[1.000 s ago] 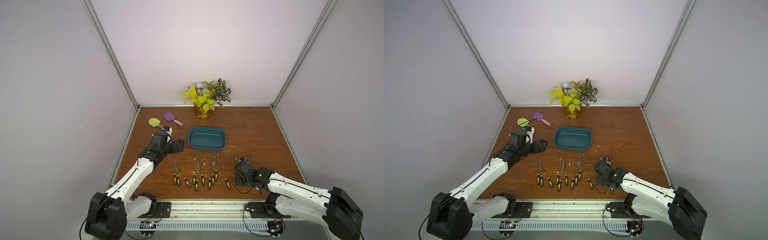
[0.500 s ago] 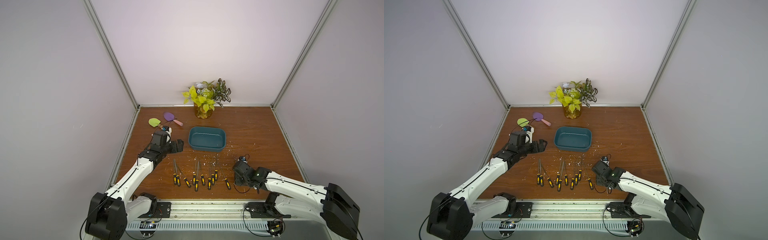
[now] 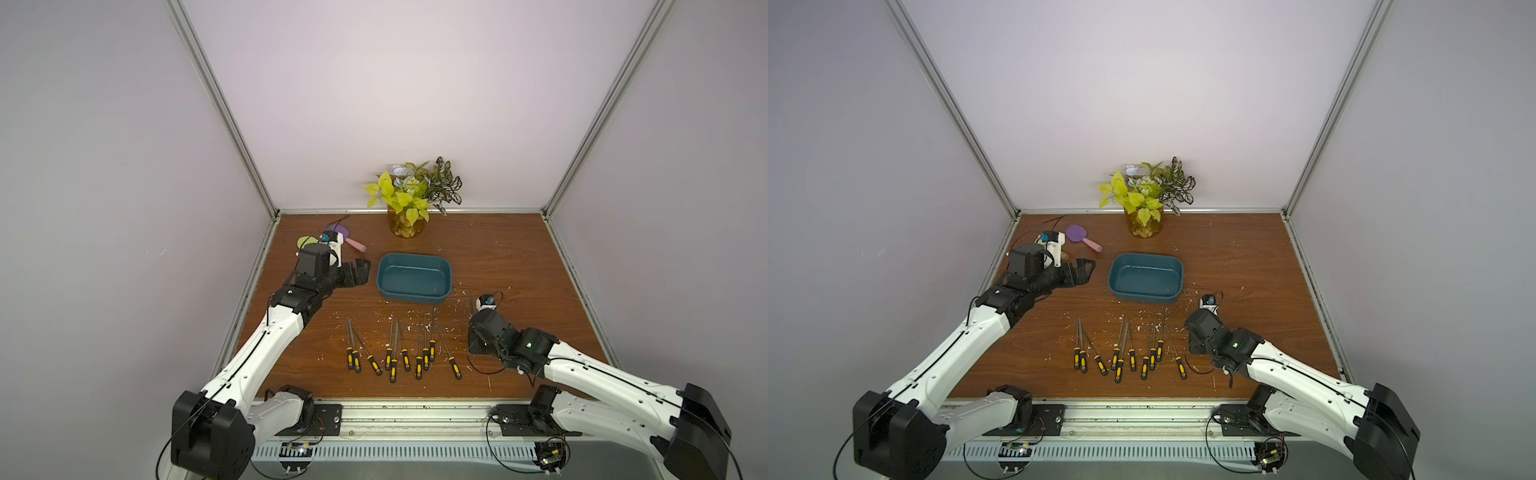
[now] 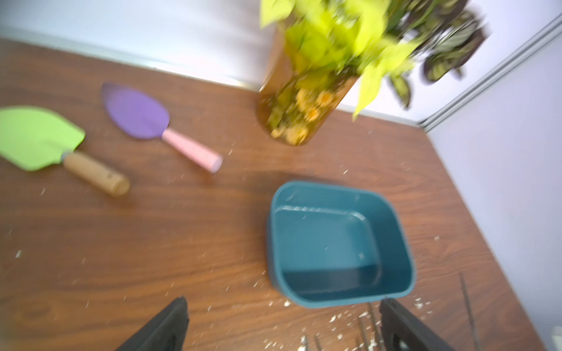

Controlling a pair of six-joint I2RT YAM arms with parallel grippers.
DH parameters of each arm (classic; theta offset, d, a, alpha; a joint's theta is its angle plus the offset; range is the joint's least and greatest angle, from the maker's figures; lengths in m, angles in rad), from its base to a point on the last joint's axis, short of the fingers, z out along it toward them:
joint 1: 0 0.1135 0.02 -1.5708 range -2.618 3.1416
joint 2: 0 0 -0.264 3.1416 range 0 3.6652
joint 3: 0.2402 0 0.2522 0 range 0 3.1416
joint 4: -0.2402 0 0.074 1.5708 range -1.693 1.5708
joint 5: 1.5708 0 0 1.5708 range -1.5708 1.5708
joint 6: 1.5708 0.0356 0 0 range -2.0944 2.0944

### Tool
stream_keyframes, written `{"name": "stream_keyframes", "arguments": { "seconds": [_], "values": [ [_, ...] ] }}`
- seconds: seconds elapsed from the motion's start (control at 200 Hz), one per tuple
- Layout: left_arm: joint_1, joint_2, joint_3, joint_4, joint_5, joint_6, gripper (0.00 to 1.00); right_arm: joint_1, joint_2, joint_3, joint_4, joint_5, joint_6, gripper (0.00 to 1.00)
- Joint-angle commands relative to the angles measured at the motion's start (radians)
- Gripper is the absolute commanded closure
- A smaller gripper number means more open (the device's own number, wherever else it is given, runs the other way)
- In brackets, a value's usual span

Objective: Put the file tool into the storage box
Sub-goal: Pick up the file tool from the center of the board.

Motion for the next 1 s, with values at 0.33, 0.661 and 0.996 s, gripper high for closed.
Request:
{"name": "stream_keyframes", "arguments": {
  "seconds": [0.33, 0.661, 0.996],
  "values": [
    [0.027, 0.231, 0.158, 0.082, 0.23, 0.111, 0.0, -0.155, 0.134, 0.281, 0.134, -0.161, -0.588, 1.0],
    [0.04, 0.156, 0.04, 0.172, 0.161, 0.114, 0.0, -0.231, 0.319, 0.409, 0.285, -0.299, -0.988, 1.0],
    [0.054, 0.107, 0.0, 0.194, 0.054, 0.124, 0.0, -0.234, 0.539, 0.531, 0.404, -0.348, -1.238, 1.0]
  ]
}}
